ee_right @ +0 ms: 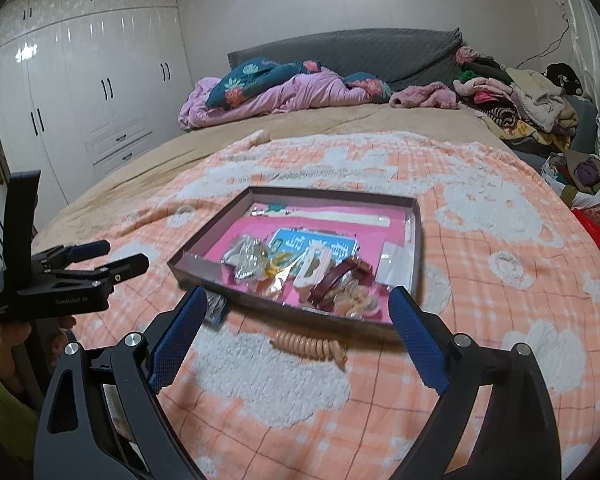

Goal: Organize jewelry
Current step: 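Withdraw both grippers toward the orange hair tie and silver pin box, then grasp the orange coiled hair tie with the right gripper while the left gripper grasps the silver pin box, then lower both held items into the box lid and open both grippers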

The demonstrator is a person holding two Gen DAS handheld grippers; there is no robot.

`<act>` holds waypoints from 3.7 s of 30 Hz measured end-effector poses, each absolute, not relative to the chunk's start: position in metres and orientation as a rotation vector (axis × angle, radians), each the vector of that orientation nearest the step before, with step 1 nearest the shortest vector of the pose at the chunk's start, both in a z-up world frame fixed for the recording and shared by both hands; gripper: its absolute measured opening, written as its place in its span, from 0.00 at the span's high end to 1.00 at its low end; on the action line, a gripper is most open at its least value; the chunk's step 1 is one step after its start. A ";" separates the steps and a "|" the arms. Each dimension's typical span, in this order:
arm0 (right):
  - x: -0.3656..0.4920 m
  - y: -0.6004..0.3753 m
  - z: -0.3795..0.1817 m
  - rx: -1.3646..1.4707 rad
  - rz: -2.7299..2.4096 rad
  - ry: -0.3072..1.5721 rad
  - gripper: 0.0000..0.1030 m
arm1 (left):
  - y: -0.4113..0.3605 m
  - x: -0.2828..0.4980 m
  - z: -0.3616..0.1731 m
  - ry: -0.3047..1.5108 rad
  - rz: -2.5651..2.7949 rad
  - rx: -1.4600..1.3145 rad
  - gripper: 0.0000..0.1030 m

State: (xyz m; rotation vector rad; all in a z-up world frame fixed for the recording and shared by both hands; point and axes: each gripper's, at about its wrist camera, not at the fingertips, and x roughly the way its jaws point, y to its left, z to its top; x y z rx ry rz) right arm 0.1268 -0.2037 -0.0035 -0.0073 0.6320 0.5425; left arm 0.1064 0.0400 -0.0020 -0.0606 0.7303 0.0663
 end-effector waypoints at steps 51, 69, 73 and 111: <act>0.183 -0.162 -0.121 0.021 0.416 0.879 0.35 | 0.020 0.139 -0.084 0.883 -0.055 -0.096 0.09; 0.163 -0.194 -0.097 0.095 0.441 0.866 0.35 | 0.007 0.148 -0.083 0.876 -0.106 -0.057 0.63; 0.157 -0.200 -0.083 0.105 0.453 0.832 0.35 | 0.010 0.137 -0.069 0.846 -0.107 -0.066 0.63; 0.180 -0.225 0.007 0.072 0.441 0.599 0.35 | -0.017 0.167 -0.005 0.715 -0.125 -0.039 0.63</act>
